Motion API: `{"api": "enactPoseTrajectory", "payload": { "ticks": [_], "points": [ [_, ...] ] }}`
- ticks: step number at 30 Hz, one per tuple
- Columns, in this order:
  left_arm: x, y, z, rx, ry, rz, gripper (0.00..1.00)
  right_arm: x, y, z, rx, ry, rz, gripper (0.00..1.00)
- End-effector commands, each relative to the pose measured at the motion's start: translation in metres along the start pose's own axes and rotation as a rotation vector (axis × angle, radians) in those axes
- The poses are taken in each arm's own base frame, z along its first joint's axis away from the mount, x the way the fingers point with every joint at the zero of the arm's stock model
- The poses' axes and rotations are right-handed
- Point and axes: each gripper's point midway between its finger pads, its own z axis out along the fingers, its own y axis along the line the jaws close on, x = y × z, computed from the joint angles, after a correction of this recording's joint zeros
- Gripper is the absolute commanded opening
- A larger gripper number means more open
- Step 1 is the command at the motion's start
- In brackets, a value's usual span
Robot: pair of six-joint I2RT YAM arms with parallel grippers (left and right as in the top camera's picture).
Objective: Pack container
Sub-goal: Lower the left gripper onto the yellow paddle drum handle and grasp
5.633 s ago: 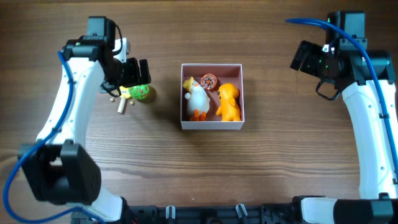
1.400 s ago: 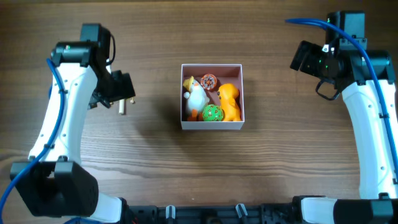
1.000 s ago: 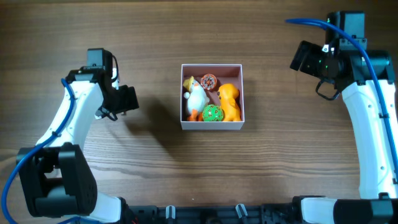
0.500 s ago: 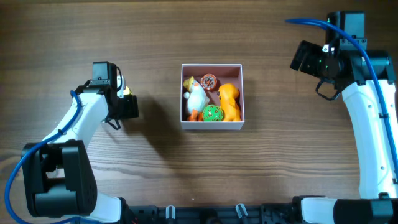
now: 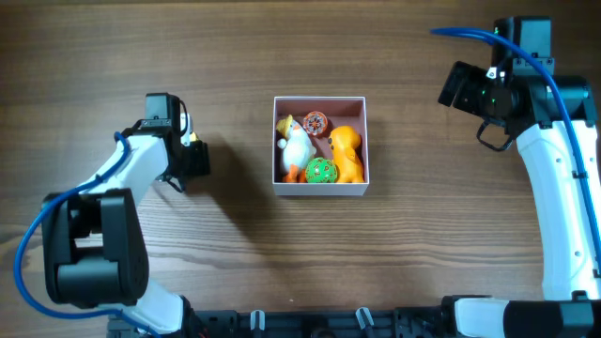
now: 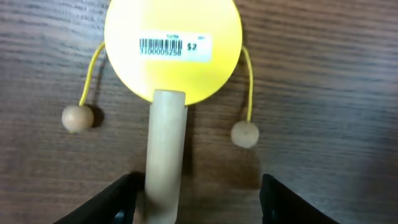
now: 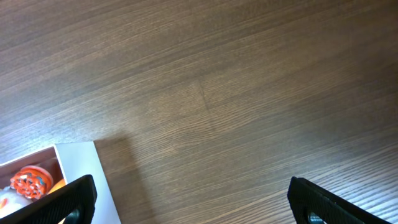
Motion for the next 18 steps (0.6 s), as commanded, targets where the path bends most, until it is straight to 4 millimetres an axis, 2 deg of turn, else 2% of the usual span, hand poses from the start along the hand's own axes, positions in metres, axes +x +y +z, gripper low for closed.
{"api": "enactPoseTrajectory", "payload": {
  "ticks": [1,4,13,18],
  "points": [
    [0.005,0.007,0.007,-0.033,0.022,0.01,0.63,0.0,0.002,0.002,-0.007,0.005,0.007,1.0],
    [0.004,0.012,0.007,-0.066,0.016,0.01,0.6,0.0,0.002,0.002,-0.007,0.005,0.007,1.0],
    [-0.012,0.011,0.007,-0.06,-0.048,0.008,0.45,0.0,0.002,0.002,-0.007,0.005,0.007,1.0],
    [-0.016,0.01,0.007,-0.058,-0.065,0.008,0.41,0.0,0.002,0.002,-0.007,0.005,0.006,1.0]
  ]
}}
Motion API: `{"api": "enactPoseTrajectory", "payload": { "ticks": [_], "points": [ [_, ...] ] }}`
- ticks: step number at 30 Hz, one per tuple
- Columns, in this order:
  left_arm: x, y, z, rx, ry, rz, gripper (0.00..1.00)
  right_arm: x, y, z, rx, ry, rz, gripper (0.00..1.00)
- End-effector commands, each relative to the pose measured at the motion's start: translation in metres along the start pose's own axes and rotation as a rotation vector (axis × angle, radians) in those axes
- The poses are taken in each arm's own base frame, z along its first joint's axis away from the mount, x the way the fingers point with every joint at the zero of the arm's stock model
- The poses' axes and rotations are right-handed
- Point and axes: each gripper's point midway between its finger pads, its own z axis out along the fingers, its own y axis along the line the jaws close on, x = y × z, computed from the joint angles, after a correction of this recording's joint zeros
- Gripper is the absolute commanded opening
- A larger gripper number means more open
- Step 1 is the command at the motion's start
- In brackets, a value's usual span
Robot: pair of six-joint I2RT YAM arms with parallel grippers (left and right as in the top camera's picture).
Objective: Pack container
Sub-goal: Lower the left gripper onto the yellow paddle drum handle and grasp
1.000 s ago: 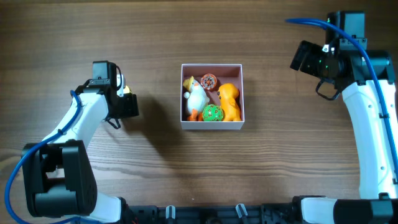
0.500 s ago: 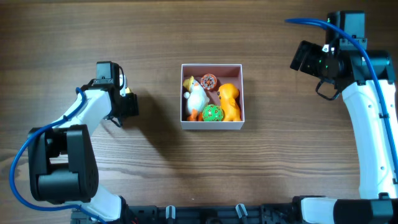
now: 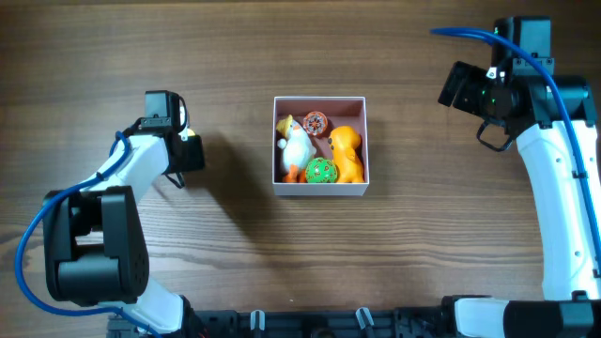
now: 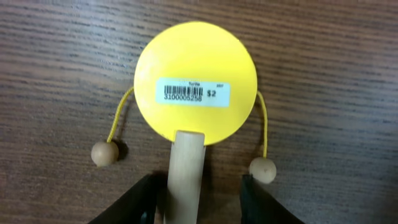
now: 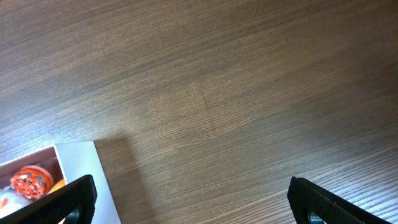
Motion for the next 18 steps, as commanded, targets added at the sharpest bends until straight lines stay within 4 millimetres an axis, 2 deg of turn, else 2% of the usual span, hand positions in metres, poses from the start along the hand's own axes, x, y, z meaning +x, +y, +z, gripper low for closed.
{"api": "enactPoseTrajectory", "payload": {
  "ticks": [1,5,9,14,18],
  "points": [
    [0.0029,0.0027,0.0045,-0.012,0.009,0.006,0.37,-0.0001,0.0021,0.0021,-0.007,0.005,0.007,1.0],
    [0.0058,0.003,0.0044,-0.013,0.021,0.007,0.28,-0.0001,0.0021,0.0021,-0.007,0.005,0.007,1.0],
    [0.0075,0.0032,0.0044,-0.013,0.027,0.007,0.24,-0.0001,0.0021,0.0021,-0.007,0.005,0.007,1.0],
    [0.0074,0.0032,0.0043,-0.013,0.027,0.007,0.07,-0.0001,0.002,0.0021,-0.007,0.005,0.007,1.0],
    [0.0068,0.0032,0.0037,-0.014,0.025,0.007,0.04,-0.0001,0.0021,0.0021,-0.007,0.005,0.007,1.0]
  ]
}}
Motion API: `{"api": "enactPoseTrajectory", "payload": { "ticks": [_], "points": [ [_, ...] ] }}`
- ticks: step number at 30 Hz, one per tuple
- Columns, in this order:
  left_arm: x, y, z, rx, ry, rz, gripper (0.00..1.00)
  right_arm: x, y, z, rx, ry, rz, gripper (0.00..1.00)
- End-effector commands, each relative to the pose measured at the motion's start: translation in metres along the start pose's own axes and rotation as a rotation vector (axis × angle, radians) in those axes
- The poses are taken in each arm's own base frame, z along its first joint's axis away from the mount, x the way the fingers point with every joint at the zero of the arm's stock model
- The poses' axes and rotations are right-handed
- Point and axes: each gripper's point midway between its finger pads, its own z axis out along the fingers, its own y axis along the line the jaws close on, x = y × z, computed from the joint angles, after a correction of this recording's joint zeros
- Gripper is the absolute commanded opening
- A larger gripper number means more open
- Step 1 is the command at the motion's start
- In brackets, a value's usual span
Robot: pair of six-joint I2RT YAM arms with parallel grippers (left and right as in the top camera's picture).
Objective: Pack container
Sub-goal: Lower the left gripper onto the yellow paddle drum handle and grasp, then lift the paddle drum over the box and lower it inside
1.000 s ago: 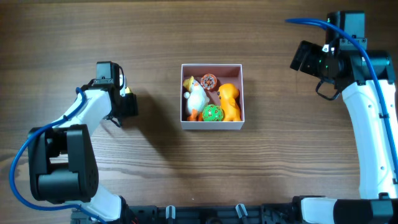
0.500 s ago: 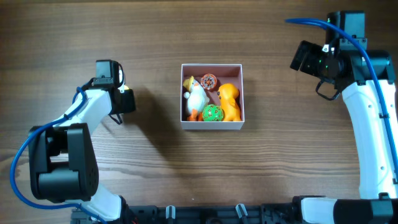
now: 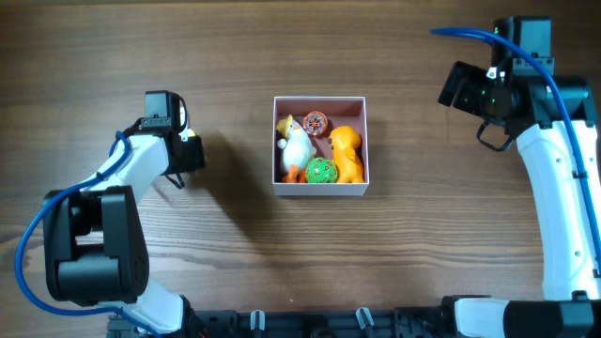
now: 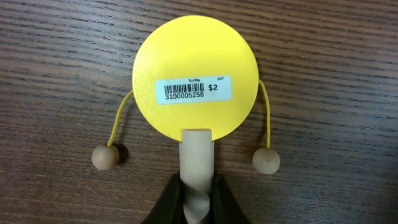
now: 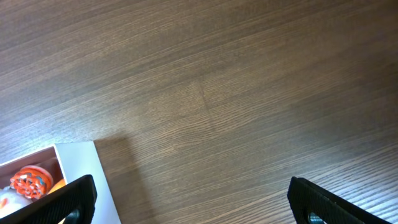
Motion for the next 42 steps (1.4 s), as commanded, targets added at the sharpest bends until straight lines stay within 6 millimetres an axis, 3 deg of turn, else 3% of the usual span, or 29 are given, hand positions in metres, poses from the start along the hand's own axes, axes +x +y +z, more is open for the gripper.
{"api": "enactPoseTrajectory", "payload": {
  "ticks": [1,4,8,12,17,21,26,30,33,36,40,42],
  "points": [
    [0.002,0.003,0.002,-0.012,0.007,0.002,0.04,0.0,0.002,0.002,-0.007,0.005,0.007,1.0],
    [-0.011,0.002,-0.012,-0.008,-0.031,-0.003,0.04,0.0,0.002,0.002,-0.007,0.005,0.007,1.0],
    [-0.038,0.002,-0.058,0.001,-0.099,-0.007,0.04,0.0,0.002,0.002,-0.007,0.005,0.007,1.0],
    [-0.054,-0.007,-0.106,0.017,-0.164,0.013,0.04,0.0,0.002,0.002,-0.007,0.005,0.006,1.0],
    [-0.056,-0.053,-0.169,0.105,-0.31,0.059,0.04,0.0,0.002,0.002,-0.007,0.005,0.007,1.0],
    [-0.046,-0.105,-0.198,0.217,-0.37,0.105,0.04,0.0,0.002,0.002,-0.007,0.005,0.007,1.0],
    [-0.019,-0.191,-0.22,0.379,-0.407,0.29,0.04,0.0,0.002,0.002,-0.007,0.005,0.007,1.0],
    [0.002,-0.241,-0.238,0.48,-0.446,0.377,0.04,0.0,0.002,0.002,-0.007,0.005,0.007,1.0],
    [0.015,-0.257,-0.244,0.505,-0.451,0.423,0.04,0.0,0.002,0.002,-0.007,0.005,0.007,1.0],
    [0.019,-0.263,-0.237,0.5,-0.433,0.435,0.04,0.0,0.002,0.002,-0.007,0.005,0.007,1.0],
    [0.02,-0.269,-0.212,0.472,-0.384,0.442,0.04,0.0,0.002,0.002,-0.007,0.005,0.007,1.0],
    [0.017,-0.28,-0.188,0.459,-0.362,0.447,0.04,0.0,0.002,0.002,-0.007,0.005,0.007,1.0]
  ]
}}
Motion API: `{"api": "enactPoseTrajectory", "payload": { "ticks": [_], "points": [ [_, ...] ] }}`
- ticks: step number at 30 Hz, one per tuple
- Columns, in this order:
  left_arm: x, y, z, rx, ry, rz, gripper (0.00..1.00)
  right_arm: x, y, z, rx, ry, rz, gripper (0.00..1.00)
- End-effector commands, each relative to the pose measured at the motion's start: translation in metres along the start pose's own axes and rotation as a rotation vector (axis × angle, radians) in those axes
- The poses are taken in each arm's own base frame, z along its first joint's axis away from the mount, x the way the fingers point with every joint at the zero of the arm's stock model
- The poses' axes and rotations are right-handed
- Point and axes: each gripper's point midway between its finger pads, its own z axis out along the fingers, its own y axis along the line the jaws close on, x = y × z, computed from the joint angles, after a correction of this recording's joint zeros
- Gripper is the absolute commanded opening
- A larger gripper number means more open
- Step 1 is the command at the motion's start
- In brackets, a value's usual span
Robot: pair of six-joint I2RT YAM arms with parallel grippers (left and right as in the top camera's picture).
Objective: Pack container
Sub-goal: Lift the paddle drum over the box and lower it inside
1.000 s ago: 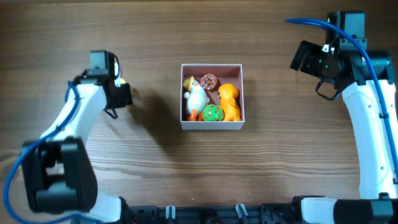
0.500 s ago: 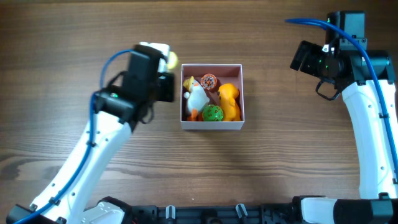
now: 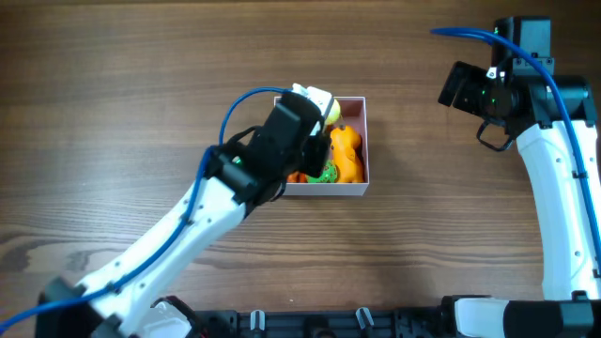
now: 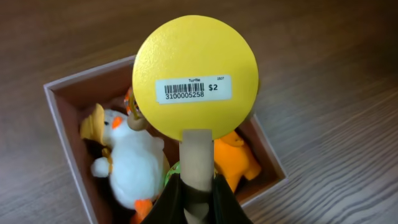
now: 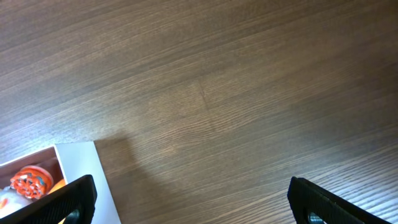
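Note:
My left gripper (image 4: 198, 194) is shut on the wooden handle (image 4: 198, 152) of a yellow pellet drum (image 4: 194, 76), which bears a barcode sticker. It holds the drum above the white box (image 4: 57, 102), whose brown inside holds a white duck (image 4: 134, 155) and an orange toy (image 4: 235, 157). From overhead the left arm covers the box's left half (image 3: 367, 141); the drum's yellow edge (image 3: 331, 111) shows beside the orange toy (image 3: 346, 152). The drum's beads are hidden. My right gripper (image 5: 193, 205) is open over bare table, right of the box.
A green ball (image 3: 327, 173) lies at the box's front, and an orange-red lattice ball (image 5: 28, 180) shows in its corner. The box's white wall (image 5: 102, 186) sits at the lower left of the right wrist view. Wooden table (image 3: 451, 235) surrounds the box.
My left gripper, then shut on the drum's handle on the table at the far left, now holds the drum in the air over the box. The right arm has not moved.
My left gripper's fingers stood open on either side of the drum's handle on the table, then closer together, then shut on the handle. Now the drum is off the table and above the box. The right arm stayed still throughout.

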Motion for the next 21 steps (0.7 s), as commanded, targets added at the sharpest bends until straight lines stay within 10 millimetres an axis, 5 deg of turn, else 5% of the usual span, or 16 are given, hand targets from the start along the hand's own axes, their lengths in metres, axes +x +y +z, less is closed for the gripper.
{"api": "enactPoseTrajectory", "payload": {
  "ticks": [1,9,15,17,19,21],
  "points": [
    [0.005,-0.001,0.041,-0.011,0.035,-0.009,0.04,0.0,0.002,0.002,-0.007,0.005,0.007,1.0],
    [0.027,0.02,0.106,-0.11,0.092,0.005,0.05,0.0,0.002,0.002,-0.007,0.005,0.007,1.0],
    [0.033,0.034,0.113,-0.162,0.107,0.002,0.06,0.0,0.002,0.002,-0.007,0.005,0.007,1.0],
    [0.036,0.034,0.113,-0.165,0.121,0.003,0.13,0.0,0.002,0.002,-0.007,0.005,0.007,1.0],
    [0.041,0.031,0.112,-0.146,0.143,0.003,0.42,0.0,0.002,0.002,-0.007,0.005,0.007,1.0],
    [0.043,0.028,0.109,-0.128,0.156,0.001,0.54,0.0,0.002,0.002,-0.007,0.005,0.007,1.0]
  ]
}}
